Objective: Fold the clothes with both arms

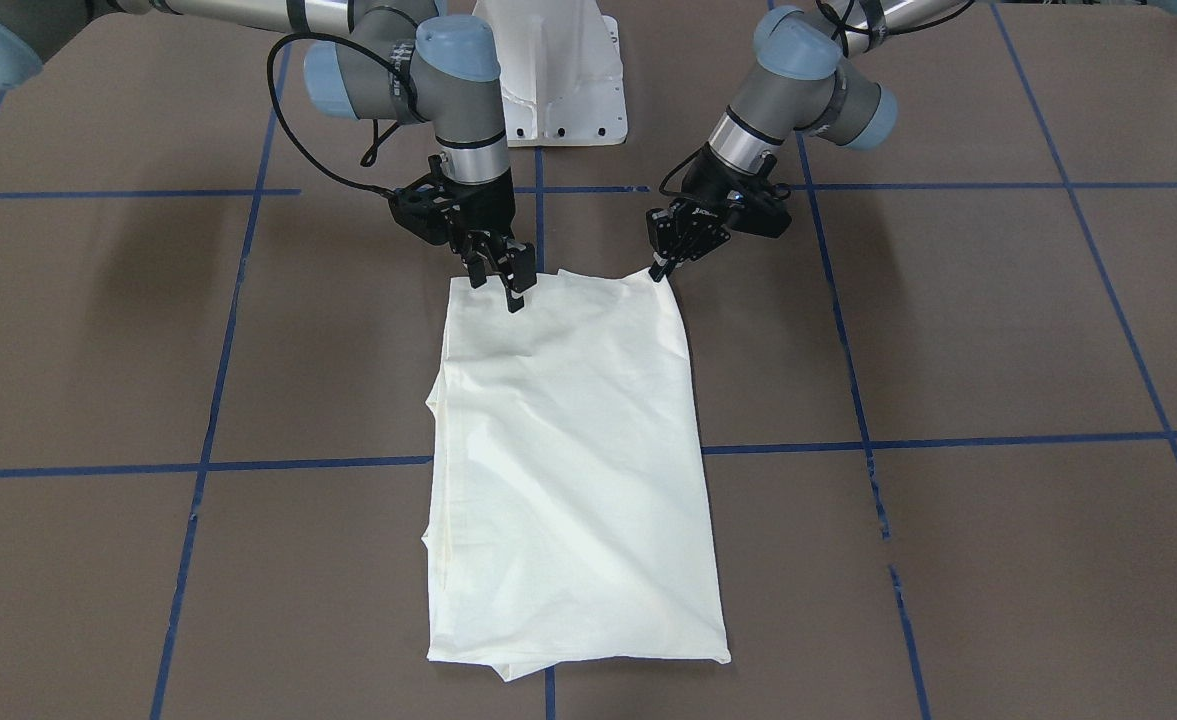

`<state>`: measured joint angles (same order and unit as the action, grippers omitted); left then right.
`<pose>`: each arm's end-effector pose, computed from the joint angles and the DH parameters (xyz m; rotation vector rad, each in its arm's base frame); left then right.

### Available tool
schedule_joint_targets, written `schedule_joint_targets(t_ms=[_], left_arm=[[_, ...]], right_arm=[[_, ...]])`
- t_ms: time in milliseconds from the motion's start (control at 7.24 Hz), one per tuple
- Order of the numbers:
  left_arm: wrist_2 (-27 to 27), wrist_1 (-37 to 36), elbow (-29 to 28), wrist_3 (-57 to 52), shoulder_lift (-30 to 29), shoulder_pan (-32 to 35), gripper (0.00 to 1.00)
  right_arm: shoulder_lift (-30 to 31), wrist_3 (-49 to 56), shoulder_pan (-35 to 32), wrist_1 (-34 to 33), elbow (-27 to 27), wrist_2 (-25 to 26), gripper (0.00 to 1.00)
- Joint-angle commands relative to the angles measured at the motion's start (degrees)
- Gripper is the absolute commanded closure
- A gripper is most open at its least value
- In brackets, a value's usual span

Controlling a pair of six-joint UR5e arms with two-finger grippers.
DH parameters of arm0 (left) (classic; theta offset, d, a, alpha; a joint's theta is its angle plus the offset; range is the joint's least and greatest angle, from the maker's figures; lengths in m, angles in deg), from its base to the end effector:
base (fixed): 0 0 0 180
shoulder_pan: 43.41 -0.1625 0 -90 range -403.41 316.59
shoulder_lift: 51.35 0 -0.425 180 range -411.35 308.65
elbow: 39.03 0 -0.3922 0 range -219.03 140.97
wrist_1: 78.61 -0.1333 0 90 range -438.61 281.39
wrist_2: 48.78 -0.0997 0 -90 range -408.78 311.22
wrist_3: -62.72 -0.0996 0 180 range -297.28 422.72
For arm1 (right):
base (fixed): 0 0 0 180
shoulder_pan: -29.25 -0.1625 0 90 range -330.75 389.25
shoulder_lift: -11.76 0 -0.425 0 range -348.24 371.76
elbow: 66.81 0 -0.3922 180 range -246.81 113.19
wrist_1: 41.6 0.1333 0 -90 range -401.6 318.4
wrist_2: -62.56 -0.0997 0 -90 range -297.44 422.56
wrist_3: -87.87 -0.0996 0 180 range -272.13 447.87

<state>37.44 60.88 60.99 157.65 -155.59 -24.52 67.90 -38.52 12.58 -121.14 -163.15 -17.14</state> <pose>0.5086 -0.3219 0.3454 0.2142 1.2803 -0.3987 -0.6036 -0.3385 0.2473 0.0150 -0.9343 0.9403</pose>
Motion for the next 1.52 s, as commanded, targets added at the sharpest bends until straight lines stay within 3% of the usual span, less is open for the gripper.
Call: schedule_joint_targets(t_ms=[0,828,966,1242,1380], left_arm=[[0.0,0.0,-0.1,0.0,0.0,0.0,1.0],[0.0,0.1,0.0,-0.3,-0.1,0.0,1.0],[0.0,0.1,0.0,-0.3,-0.1,0.0,1.0],[0.0,0.1,0.0,-0.3,-0.1,0.0,1.0],[0.0,0.1,0.0,-0.3,-0.1,0.0,1.0]], right_arm=[[-0.1,-0.1,0.3,0.0,0.2,0.1,0.19],[-0.2,-0.1,0.9,0.0,0.9,0.6,0.2],[-0.3,-0.1,0.9,0.0,1.0,2.0,0.22],[-1.3,-0.9,0.8,0.0,1.0,2.1,0.4],[-1.4,-0.9,0.8,0.1,1.6,2.1,0.4]])
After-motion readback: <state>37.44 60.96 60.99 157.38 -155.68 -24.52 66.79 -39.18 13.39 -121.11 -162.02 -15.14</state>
